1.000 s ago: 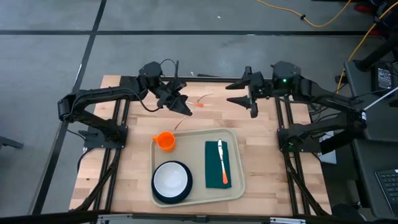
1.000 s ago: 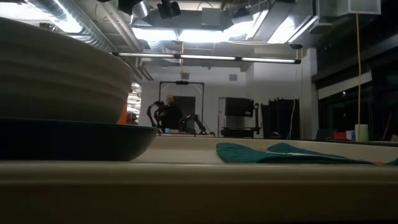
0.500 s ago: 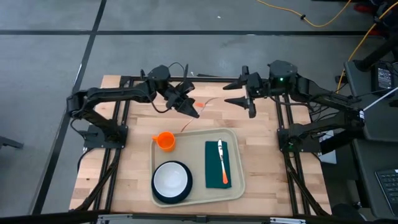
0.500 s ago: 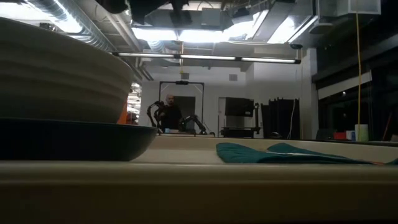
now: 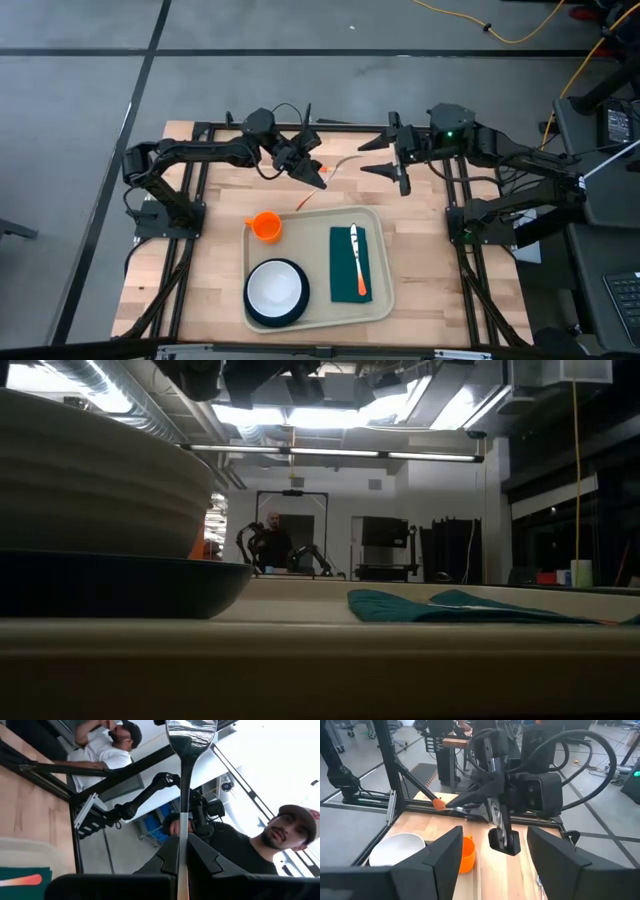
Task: Set up tray
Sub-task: Put the orange fork to the left of the orange knife on the dark blue napkin on the gray serving tray
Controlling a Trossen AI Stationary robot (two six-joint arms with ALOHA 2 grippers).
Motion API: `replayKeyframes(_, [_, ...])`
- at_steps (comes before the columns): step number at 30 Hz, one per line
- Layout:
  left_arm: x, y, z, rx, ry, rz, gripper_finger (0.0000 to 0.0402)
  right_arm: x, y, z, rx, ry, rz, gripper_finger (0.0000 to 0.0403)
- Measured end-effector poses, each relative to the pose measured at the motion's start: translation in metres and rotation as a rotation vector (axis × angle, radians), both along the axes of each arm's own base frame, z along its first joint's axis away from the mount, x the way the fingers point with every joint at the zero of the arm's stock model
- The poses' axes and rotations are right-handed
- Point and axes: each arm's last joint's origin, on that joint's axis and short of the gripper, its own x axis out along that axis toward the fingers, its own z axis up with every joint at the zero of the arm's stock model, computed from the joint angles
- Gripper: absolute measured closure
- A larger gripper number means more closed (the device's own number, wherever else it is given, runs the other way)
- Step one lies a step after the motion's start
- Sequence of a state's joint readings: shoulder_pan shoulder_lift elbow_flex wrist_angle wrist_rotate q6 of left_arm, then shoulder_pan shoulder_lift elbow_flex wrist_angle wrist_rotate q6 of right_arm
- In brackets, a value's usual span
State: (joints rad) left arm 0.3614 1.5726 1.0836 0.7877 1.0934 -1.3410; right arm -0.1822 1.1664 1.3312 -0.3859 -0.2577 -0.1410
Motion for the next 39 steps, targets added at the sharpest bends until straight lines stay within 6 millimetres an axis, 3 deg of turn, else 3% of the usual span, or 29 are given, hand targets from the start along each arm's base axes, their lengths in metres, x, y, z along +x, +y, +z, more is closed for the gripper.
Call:
replayKeyframes(21, [0.0,0.001,0.0,-0.032,0.024,0.016,0.0393,0.0,-0.001,0.0,-0.031,-0.001,-0.022,0.0205])
replayKeyframes(39, [0.006,0.002,-0.007,-0.054,0.029,0.024,0.0393,0.0,-0.001,0.0,-0.027,0.0,-0.023,0.0206])
